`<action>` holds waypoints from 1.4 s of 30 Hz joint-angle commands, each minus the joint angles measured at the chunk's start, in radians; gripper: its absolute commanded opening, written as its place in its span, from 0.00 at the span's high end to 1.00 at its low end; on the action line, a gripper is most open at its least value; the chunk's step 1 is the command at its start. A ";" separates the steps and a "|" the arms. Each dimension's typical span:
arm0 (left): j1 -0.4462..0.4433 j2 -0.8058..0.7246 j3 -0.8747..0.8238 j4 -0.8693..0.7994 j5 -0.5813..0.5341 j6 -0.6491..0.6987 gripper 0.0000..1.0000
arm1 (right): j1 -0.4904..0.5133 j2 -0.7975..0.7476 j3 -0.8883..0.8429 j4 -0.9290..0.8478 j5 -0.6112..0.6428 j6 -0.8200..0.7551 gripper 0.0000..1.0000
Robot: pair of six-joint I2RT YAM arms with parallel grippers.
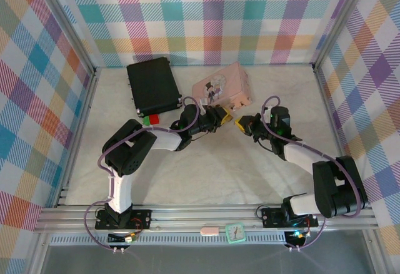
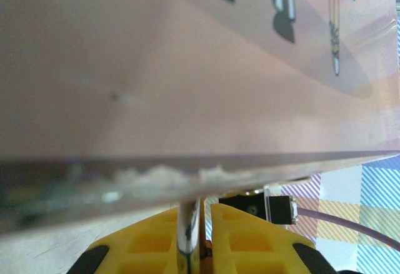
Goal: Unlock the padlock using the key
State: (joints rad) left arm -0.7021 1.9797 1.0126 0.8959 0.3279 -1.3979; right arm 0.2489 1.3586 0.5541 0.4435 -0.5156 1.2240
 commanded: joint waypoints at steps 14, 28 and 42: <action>-0.070 -0.038 0.040 0.100 0.083 0.001 1.00 | 0.102 -0.023 -0.006 0.035 0.201 0.055 1.00; -0.032 -0.044 0.017 0.092 0.095 0.023 1.00 | 0.067 -0.041 0.011 -0.075 0.123 -0.085 1.00; -0.058 -0.055 0.023 0.106 0.103 0.017 1.00 | 0.082 0.123 0.025 0.216 0.108 0.081 1.00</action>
State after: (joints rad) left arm -0.6994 1.9797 1.0119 0.8513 0.2821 -1.3716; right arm 0.3119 1.4479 0.5564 0.5526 -0.4320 1.2572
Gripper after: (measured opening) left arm 0.115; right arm 0.047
